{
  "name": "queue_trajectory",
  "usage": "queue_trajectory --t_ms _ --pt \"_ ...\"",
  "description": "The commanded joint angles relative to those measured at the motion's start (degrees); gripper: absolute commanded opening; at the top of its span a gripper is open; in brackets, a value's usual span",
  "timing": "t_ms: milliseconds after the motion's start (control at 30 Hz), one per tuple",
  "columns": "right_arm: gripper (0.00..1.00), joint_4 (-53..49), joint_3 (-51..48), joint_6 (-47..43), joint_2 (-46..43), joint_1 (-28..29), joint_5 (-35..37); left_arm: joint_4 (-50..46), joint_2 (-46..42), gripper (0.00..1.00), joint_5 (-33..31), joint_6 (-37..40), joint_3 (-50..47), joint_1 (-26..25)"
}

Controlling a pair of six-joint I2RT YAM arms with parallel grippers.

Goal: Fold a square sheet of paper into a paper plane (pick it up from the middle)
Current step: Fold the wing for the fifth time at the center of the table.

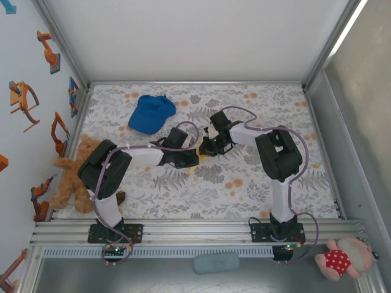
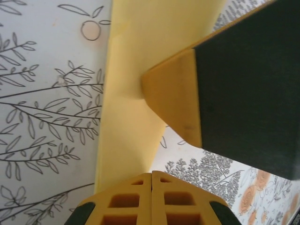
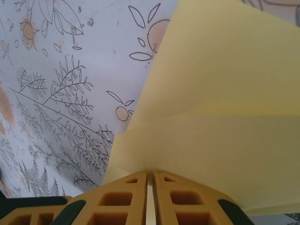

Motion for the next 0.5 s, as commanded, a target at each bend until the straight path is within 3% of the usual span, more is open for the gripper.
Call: queue_trajectory --t_ms 0,467 --pt "0.13 -2.9 -1.5 0.6 0.7 0.0 5.3 0.9 0.5 0.04 -0.9 -1.6 0.1 1.0" --pt "0.12 5.2 -4.5 -1.9 -8.1 -0.1 4.0 -6.6 3.9 0.02 -1.5 -3.5 -0.6 0.9"
